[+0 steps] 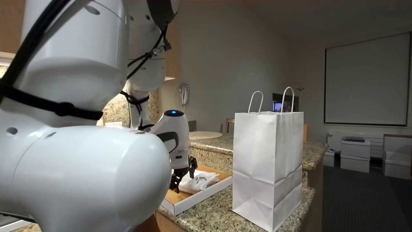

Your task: Put the towel inside the white paper bag

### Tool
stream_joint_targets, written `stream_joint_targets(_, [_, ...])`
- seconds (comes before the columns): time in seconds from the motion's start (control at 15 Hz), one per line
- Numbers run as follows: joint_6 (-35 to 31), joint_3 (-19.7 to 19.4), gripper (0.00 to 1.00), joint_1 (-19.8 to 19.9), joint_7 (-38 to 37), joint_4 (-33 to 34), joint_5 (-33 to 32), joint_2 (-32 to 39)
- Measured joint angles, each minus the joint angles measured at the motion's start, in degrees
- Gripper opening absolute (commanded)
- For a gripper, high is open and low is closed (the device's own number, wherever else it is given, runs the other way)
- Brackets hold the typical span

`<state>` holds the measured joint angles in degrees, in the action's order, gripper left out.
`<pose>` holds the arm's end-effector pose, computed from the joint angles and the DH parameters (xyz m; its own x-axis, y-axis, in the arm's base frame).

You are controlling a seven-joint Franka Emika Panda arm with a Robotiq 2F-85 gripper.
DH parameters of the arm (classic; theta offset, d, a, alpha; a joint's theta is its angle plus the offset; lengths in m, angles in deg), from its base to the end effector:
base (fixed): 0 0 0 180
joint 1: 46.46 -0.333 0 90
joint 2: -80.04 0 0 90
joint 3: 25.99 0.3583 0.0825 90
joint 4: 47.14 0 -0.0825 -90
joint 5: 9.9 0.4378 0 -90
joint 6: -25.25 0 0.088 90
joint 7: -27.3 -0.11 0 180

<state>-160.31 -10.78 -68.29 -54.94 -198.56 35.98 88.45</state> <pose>0.4093 0.2243 0.2214 0.0003 -0.9723 -0.2337 -0.9369 0.0815 -0.3400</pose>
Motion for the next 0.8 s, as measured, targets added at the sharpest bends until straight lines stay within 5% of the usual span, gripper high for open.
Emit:
stream_joint_targets(0.4, [-7.36, -5.09, 1.00, -4.50, 0.00, 0.44, 0.21, 0.21])
stream_joint_targets(0.8, [-7.50, -7.20, 1.00, -6.09, 0.00, 2.08, 0.29, 0.83])
